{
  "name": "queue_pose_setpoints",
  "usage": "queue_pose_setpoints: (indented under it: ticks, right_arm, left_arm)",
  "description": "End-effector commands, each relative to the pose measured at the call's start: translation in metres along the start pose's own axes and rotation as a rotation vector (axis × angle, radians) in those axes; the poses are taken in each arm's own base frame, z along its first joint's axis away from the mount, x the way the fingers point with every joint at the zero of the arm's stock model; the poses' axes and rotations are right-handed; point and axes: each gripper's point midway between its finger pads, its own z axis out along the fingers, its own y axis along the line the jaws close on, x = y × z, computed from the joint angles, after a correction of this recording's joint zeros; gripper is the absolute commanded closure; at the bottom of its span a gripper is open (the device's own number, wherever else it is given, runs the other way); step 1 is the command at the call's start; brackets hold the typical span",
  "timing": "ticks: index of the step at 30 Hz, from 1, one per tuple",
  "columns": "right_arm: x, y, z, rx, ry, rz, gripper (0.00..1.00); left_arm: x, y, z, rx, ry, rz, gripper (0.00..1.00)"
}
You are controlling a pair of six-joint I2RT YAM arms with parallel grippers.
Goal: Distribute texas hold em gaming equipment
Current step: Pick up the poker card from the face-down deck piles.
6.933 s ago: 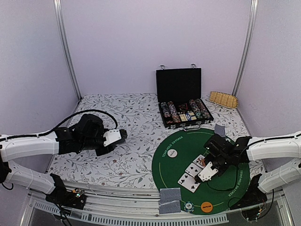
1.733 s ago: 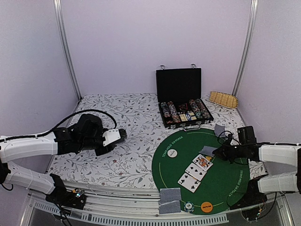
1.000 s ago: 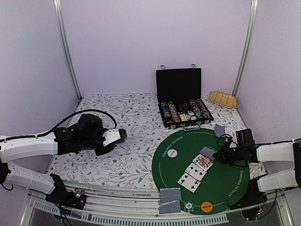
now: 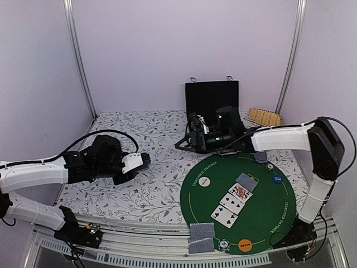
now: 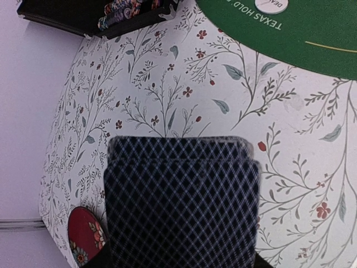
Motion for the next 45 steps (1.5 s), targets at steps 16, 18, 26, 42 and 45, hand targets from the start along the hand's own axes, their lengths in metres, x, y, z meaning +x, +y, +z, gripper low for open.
queue_pose_setpoints:
  ticks: [16,18,26,42,45]
  right_arm:
    - [0.034,0.048,0.141,-0.419,0.213,-0.02,0.08]
    - [0.04,0.047,0.148,-0.419,0.223,-0.024,0.09]
    - [0.047,0.029,0.171,-0.392,0.237,0.026,0.14]
    - [0.033,0.023,0.15,-0.225,0.222,-0.028,0.61]
    - [0.031,0.018,0.138,-0.165,0.212,-0.033,0.63]
  left_arm:
    - [-0.013,0.001,-0.005,0.0,-0.054,-0.002,0.54]
    - [-0.013,0.001,-0.004,-0.002,-0.054,-0.001,0.54]
    - [-0.013,0.001,-0.004,0.002,-0.054,-0.002,0.54]
    - [-0.011,0.001,-0.003,-0.007,-0.043,0.001,0.54]
    - [-0.01,0.001,-0.003,-0.006,-0.041,0.003,0.54]
